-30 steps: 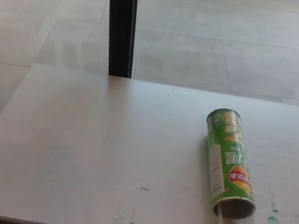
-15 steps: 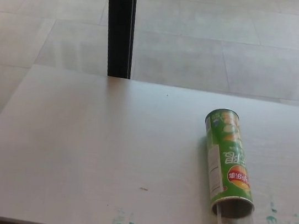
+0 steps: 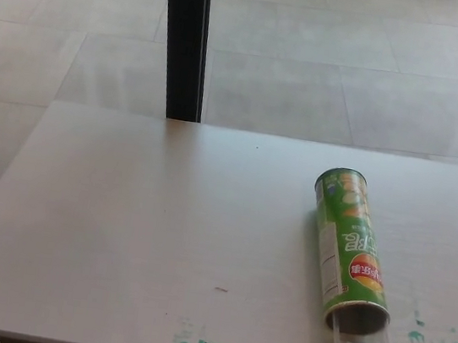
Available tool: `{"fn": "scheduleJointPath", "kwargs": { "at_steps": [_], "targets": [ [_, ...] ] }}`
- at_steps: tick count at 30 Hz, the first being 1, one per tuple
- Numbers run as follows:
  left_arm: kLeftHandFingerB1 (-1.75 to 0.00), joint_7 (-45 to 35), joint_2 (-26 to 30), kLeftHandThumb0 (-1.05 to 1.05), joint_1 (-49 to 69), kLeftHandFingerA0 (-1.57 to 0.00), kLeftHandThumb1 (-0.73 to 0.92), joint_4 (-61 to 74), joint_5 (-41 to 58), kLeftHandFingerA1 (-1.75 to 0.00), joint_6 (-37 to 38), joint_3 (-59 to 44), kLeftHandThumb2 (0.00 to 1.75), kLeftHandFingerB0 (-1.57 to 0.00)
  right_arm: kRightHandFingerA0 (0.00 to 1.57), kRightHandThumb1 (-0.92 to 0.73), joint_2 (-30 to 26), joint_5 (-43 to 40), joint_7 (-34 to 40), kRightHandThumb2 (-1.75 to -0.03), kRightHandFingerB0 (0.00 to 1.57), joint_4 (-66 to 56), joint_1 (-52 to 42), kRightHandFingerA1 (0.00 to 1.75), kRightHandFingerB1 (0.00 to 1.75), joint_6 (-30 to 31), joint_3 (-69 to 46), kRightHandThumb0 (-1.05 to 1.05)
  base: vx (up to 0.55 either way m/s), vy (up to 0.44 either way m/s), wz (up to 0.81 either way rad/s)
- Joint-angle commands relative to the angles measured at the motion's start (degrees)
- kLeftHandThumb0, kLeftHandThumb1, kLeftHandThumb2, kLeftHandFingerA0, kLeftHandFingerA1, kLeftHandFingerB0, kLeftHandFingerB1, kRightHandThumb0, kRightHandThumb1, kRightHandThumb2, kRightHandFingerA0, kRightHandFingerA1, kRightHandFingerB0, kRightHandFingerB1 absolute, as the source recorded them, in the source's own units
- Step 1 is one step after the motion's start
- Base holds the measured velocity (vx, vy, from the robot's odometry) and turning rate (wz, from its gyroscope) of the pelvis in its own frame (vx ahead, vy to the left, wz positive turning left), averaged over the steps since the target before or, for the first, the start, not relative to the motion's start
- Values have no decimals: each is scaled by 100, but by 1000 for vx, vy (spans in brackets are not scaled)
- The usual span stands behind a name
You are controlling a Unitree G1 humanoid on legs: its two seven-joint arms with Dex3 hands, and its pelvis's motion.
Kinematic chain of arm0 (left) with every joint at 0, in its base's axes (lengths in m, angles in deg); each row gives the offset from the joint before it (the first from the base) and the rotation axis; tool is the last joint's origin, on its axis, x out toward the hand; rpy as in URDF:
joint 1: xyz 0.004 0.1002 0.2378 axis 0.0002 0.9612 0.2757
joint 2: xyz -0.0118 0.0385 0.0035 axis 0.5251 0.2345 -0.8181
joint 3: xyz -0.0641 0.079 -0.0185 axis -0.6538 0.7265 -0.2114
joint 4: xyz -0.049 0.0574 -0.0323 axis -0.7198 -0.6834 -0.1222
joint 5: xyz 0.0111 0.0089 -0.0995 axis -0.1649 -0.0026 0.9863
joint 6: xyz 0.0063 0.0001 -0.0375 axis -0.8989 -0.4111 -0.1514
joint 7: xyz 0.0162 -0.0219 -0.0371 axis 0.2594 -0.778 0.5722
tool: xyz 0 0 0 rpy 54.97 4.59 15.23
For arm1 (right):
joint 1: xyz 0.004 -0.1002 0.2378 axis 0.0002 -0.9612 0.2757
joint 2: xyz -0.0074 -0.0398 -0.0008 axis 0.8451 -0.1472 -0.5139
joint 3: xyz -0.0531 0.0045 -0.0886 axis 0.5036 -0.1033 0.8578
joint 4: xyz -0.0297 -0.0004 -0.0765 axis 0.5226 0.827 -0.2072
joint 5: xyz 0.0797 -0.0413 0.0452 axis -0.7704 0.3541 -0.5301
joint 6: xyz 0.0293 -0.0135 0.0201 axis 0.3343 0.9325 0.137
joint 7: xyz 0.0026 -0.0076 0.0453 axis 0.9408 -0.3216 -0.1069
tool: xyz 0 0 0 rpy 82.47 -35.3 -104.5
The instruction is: Use the finger on the right hand of the robot to pull out the chips tray kept inside a container in the middle of the desk
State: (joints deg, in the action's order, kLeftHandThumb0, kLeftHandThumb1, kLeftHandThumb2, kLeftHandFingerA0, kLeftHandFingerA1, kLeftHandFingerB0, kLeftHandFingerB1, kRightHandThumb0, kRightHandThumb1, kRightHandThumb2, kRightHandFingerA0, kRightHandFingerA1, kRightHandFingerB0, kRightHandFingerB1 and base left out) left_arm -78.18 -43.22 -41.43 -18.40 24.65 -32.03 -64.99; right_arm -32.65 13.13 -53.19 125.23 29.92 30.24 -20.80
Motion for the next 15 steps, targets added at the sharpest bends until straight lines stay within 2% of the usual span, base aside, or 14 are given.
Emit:
{"fn": "scheduleJointPath", "kwargs": {
  "at_steps": [1,3,6,7,15],
  "targets": [
    [-55,-107,140,-48,26,-37,50,-219,270,-61,-721,171,90,-33,42,-73,-93,-306,-186,-61,33,345,102,65,43,145,171,-56,0,0,0],
    [-55,-96,106,-49,86,-37,51,-24,390,-61,-1004,160,90,-32,43,-71,-24,-508,-257,-61,38,354,133,67,45,128,87,-56,0,0,0],
    [-57,31,45,-47,40,-35,50,39,566,-61,-1202,66,89,-36,42,-72,9,-430,-291,-61,36,305,27,66,44,35,227,-59,0,0,0],
    [-49,22,108,-45,29,-42,68,-85,482,-57,-1145,127,60,-47,41,-76,-24,-371,-296,-62,31,307,4,61,41,63,307,-57,0,0,0],
    [-49,-74,266,-50,231,-46,67,-116,314,-53,-1013,405,59,-51,43,-71,-86,-472,-361,-61,38,450,26,62,43,163,546,-57,0,0,0]
  ]
}}
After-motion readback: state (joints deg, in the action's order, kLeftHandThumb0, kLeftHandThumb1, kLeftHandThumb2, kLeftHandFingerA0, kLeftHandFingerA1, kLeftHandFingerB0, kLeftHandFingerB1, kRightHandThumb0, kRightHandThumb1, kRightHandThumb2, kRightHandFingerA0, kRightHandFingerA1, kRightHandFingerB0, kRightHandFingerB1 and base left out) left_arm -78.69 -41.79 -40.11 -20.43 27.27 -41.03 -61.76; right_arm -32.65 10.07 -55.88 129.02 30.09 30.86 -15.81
